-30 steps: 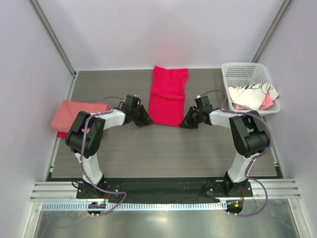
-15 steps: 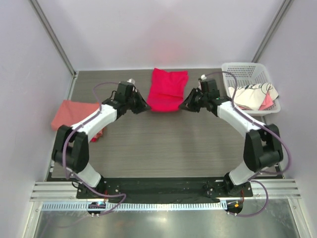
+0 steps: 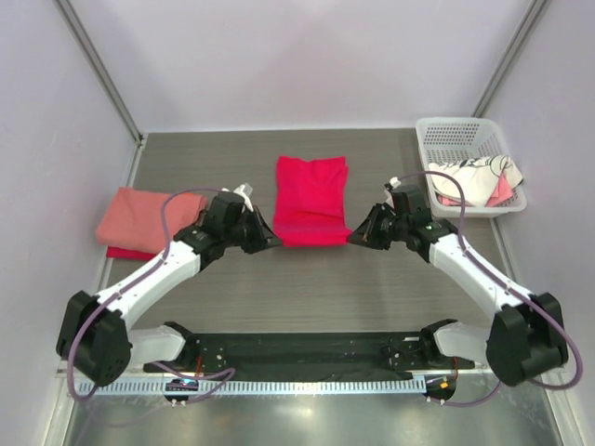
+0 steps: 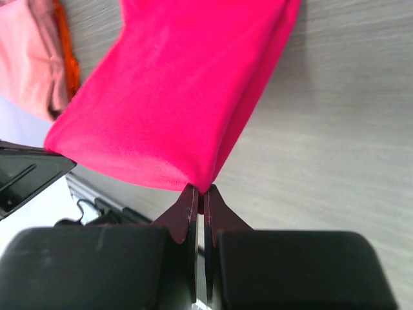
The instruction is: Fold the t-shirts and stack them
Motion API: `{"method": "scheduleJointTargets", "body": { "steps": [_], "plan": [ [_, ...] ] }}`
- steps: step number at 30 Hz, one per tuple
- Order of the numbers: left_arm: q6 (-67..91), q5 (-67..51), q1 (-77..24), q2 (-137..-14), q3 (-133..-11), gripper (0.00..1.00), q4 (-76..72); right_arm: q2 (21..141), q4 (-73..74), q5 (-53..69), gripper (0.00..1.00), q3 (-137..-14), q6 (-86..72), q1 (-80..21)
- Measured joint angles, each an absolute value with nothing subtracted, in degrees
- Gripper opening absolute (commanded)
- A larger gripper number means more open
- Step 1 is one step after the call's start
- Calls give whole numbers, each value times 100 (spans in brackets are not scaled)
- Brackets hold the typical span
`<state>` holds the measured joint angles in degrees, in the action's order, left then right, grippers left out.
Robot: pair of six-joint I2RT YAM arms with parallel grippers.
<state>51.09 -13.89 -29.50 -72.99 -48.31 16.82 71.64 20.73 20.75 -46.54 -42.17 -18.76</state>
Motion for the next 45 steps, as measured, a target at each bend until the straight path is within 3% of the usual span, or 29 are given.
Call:
{"method": "scheduleJointTargets", "body": {
  "steps": [5,9,22,31,32,33,34,36,37,39,45],
  "plan": [
    [5260,-1374,-3205,-6353,-4615,0,1785,6206,2263,2093,1,-4512,-4219,-1907],
    [5229,-1219,-3218,-6281,-4875,0,1966,6156,2364,2069,1,-4692,-4215,-1914],
    [4941,-1059,-2464,-7981,-6635,0,2342,8499,2528,1780,1,-7089,-4014,-1750],
    [4928,-1527,-1973,-10169,-7992,0,2130,10344,2556,1841,1,-8364,-3907,-1396],
    [4936,-1584,-1935,-10466,-8224,0,2119,10536,2561,1848,4,-8508,-3903,-1352],
    [4941,-1625,-1900,-10735,-8431,0,2093,10728,2545,1861,24,-8650,-3889,-1306],
    [4950,-1675,-1863,-11052,-8676,18,2062,10956,2545,1874,40,-8812,-3865,-1258],
    [4932,-1723,-1802,-11528,-9067,55,2027,11354,2532,1850,58,-9153,-3830,-1184],
    [4954,-1743,-1767,-11743,-9244,77,2027,11603,2517,1831,59,-9380,-3791,-1135],
    [4998,-1750,-1686,-12134,-9629,93,2043,11944,2471,1778,63,-9671,-3712,-1070],
    [4943,-1577,-1592,-12363,-9830,96,2029,11928,1905,1614,63,-9231,-3437,-972]
  ]
}}
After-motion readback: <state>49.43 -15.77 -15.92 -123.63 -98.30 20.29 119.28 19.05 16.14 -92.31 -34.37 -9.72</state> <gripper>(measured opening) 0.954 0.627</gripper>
